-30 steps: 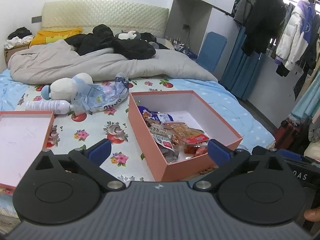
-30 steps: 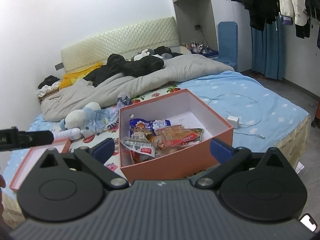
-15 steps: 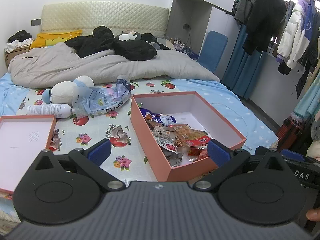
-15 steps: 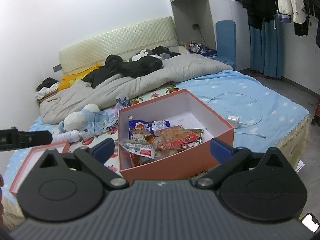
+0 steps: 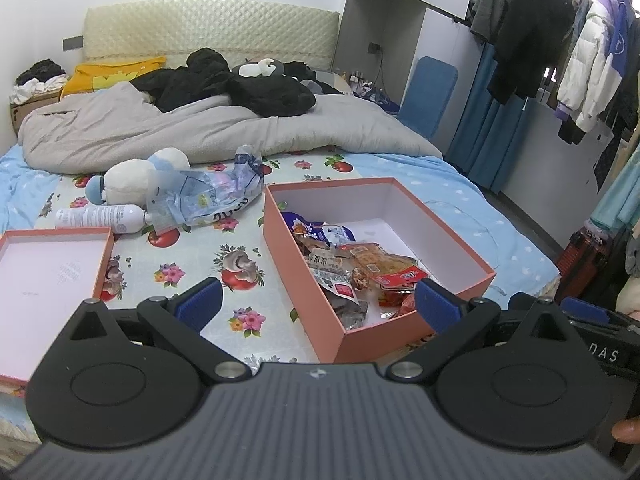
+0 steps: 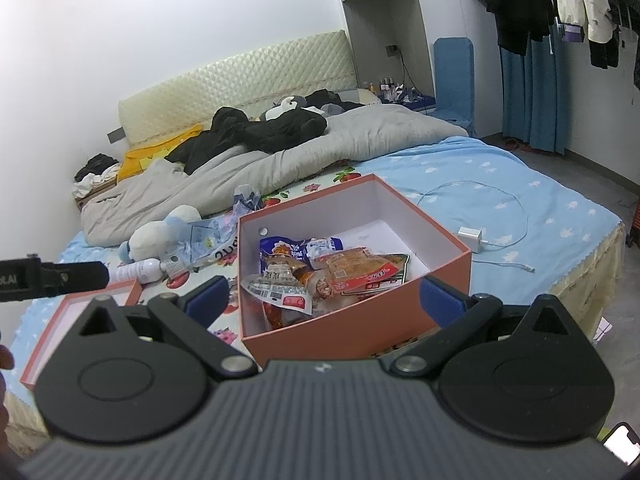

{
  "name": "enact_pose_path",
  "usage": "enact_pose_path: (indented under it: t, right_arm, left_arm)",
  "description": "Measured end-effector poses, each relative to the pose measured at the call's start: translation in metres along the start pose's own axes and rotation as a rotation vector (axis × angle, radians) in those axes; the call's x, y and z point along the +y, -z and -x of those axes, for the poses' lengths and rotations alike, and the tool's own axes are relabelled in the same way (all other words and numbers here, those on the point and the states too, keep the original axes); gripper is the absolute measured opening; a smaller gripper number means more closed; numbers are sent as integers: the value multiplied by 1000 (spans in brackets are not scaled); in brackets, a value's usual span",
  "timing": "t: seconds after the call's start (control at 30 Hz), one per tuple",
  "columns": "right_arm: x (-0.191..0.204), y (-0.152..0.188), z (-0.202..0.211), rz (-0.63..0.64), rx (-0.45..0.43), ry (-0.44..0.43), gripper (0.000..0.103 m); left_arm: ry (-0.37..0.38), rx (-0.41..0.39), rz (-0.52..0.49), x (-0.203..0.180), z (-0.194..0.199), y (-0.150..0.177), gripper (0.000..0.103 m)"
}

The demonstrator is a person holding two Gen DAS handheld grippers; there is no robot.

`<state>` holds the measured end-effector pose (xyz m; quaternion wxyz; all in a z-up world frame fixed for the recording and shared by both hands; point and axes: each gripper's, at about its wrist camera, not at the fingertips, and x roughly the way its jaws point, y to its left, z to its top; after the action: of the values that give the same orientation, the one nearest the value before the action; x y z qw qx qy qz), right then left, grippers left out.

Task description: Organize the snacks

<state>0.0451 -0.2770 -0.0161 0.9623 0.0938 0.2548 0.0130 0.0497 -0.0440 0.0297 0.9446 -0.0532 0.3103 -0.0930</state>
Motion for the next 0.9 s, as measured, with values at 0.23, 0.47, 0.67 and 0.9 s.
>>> enact_pose_path:
  t: [0.23,0.47,0.67,0.9]
  right_arm:
    - [0,1,-1,-2,-7,2,103]
    - [1,-1,-1,-2,-6,3,103]
    - [1,-1,0,-3,-9,1,103]
    - [0,-1,0,-5,-10,2,103]
  left_arm:
    - [-1,7,-2,-1,-2,0,103]
    - [12,11,-2,-2,-2,0,103]
    - [11,8,-5,-1,-2,1,103]
    - [10,9,-7,-2,-2,1,103]
